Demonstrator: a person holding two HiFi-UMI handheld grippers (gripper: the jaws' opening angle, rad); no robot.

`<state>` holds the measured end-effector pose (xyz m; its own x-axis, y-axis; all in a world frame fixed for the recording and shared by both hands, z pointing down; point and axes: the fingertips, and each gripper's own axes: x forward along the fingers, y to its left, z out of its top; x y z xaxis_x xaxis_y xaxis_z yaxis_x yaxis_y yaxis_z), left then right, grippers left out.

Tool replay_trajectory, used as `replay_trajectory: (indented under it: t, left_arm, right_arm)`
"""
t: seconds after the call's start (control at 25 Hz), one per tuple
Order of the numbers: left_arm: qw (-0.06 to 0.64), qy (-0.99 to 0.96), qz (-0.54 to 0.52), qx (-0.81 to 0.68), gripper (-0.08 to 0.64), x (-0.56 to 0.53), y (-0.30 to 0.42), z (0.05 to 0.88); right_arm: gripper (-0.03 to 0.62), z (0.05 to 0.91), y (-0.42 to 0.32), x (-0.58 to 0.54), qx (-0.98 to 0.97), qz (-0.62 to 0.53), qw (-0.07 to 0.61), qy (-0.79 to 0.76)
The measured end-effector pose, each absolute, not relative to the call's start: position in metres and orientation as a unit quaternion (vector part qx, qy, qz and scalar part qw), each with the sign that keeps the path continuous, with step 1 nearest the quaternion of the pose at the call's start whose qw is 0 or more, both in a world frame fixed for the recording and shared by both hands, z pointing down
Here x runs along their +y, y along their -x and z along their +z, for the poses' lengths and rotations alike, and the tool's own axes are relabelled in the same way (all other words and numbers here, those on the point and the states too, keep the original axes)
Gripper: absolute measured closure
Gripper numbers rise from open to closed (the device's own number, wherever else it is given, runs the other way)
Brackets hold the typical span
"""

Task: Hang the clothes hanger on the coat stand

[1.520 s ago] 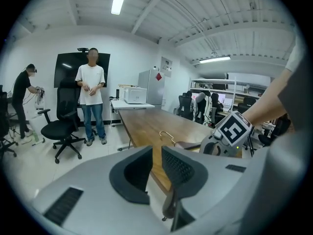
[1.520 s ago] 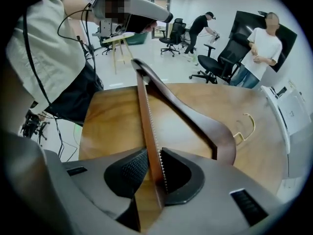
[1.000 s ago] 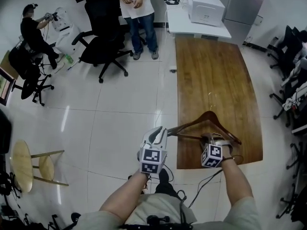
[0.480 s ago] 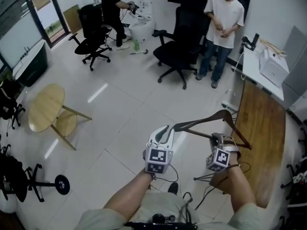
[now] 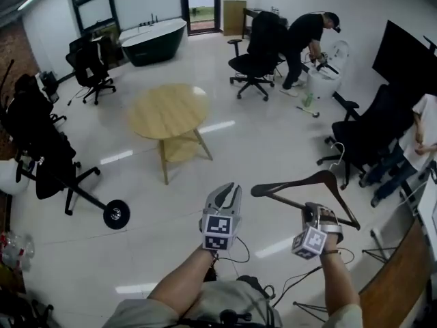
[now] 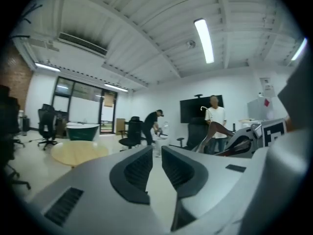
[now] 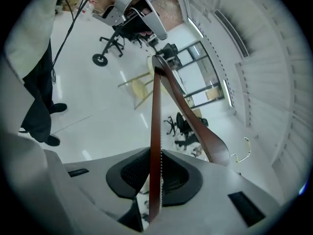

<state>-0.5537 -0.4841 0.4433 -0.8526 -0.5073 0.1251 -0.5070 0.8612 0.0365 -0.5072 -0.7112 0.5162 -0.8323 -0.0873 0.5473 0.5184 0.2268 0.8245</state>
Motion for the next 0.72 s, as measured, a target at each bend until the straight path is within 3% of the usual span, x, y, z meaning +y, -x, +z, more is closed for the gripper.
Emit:
replay_trajectory:
  t: [0.2, 0.44, 0.6, 0.72]
  left_arm:
    - [0.063, -0.110, -0.016, -0.992, 0.488, -0.217, 0.595, 0.450]
    - [0.058, 0.090, -0.026, -0.994, 0.488, 0.061, 0.580, 0.457]
    - [0.051, 0.182, -0.035, -0.981, 0.488, 0.217, 0.532, 0.466]
    - [0.043, 0.228, -0.041, -0.972, 0.488, 0.365, 0.455, 0.473]
  right_arm:
    - [0.545, 0.522, 0.616, -0.453, -0.707, -0.643, 0.159, 0.249]
    - [0.545, 0.516, 0.699, -0.153, -0.646, -0.669, 0.009, 0.366]
    - [0.545, 0.509, 0.682, 0.040, -0.615, -0.660, -0.059, 0.428]
    - [0.545, 0.511, 0.620, 0.208, -0.591, -0.662, -0.094, 0.452]
